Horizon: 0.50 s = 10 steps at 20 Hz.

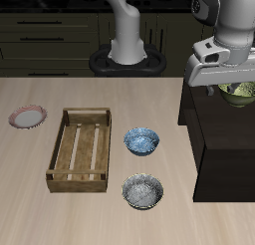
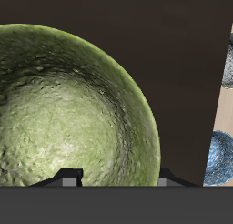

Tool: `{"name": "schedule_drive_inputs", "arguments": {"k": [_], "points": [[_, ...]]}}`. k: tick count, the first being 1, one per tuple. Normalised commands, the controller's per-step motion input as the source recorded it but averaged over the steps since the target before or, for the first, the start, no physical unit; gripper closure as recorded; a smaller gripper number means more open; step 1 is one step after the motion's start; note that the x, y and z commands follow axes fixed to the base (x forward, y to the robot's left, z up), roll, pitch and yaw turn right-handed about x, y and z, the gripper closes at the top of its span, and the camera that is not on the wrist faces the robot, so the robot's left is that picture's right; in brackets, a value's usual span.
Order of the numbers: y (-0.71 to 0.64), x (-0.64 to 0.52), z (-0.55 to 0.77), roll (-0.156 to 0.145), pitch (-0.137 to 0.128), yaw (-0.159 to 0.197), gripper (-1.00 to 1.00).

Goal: Place the green bowl in the wooden tray

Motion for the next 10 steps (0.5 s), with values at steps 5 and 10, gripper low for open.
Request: {"name": "schedule_drive_inputs", "arguments": {"k": [5, 10], "points": [[0.12, -0.14, -0.10, 0.059, -0.025, -0.040, 1.00], [-0.03, -0.05, -0.04, 0.014, -0.003, -0.023, 1.00]]}}
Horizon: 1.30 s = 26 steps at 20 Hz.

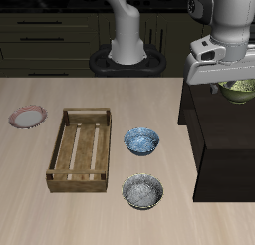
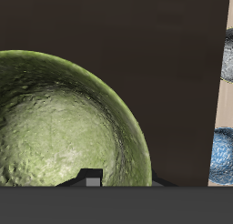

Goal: Place the green bowl in the wooden tray

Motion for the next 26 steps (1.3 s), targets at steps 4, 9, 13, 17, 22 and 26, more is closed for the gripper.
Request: {"name": "schedule_drive_inputs", "arguments": {"k": [4, 9, 13, 17, 22, 26], "points": [[-0.27, -0.08, 0.13, -0.001, -0.026, -0.018, 1.00], [-0.35, -0.21, 0.14, 0.007, -0.029, 0.003, 1.00], [-0.67, -0.22, 0.20, -0.012, -0.040, -0.010, 1.00], [-0.65, -0.06, 0.11, -0.057, -0.022, -0.023, 1.00], [-0.90, 0.02, 0.09, -0.090, -0.019, -0.031, 1.00], [-1.01, 0.14, -0.02, -0.132, -0.032, 0.055, 1.00]]}}
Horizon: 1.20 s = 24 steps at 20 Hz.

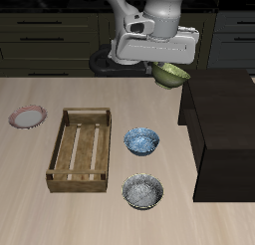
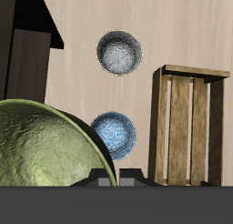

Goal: Place the green bowl in the wooden tray

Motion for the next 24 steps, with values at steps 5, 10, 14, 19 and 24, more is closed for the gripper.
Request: {"name": "schedule_drive_inputs", "arguments": {"k": [5, 10, 14, 19, 24], "points": [[-0.89, 0.01, 0.06, -0.071, -0.019, 0.015, 1.00], [-0.61, 0.01, 0.08, -0.027, 0.002, -0.041, 1.00], [-0.56, -0.03, 0.06, 0.031, -0.014, -0.011, 1.00], [-0.52, 0.07, -0.05, 0.048, 0.031, -0.048, 1.00], [-0.45, 0.17, -0.04, -0.018, 0.010, -0.020, 1.00]]}}
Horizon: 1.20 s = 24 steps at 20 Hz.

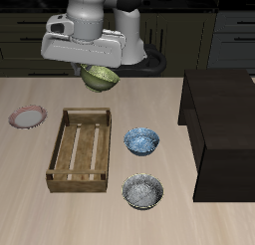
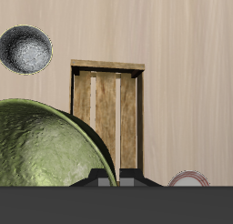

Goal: Place the green bowl in the wooden tray

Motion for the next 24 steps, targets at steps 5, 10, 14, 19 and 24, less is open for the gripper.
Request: {"name": "schedule_drive_inputs", "arguments": {"k": [5, 10, 14, 19, 24], "points": [[-0.39, 0.17, -0.03, 0.083, 0.001, 0.030, 1.00], [-0.16, 0.07, -0.05, 0.017, 0.003, -0.003, 1.00], [-0.07, 0.03, -0.06, -0.014, -0.018, 0.037, 1.00], [-0.05, 0.05, -0.21, -0.007, 0.008, 0.001, 1.00], [0.04, 0.04, -0.39, 0.009, 0.021, 0.002, 1.00]]}}
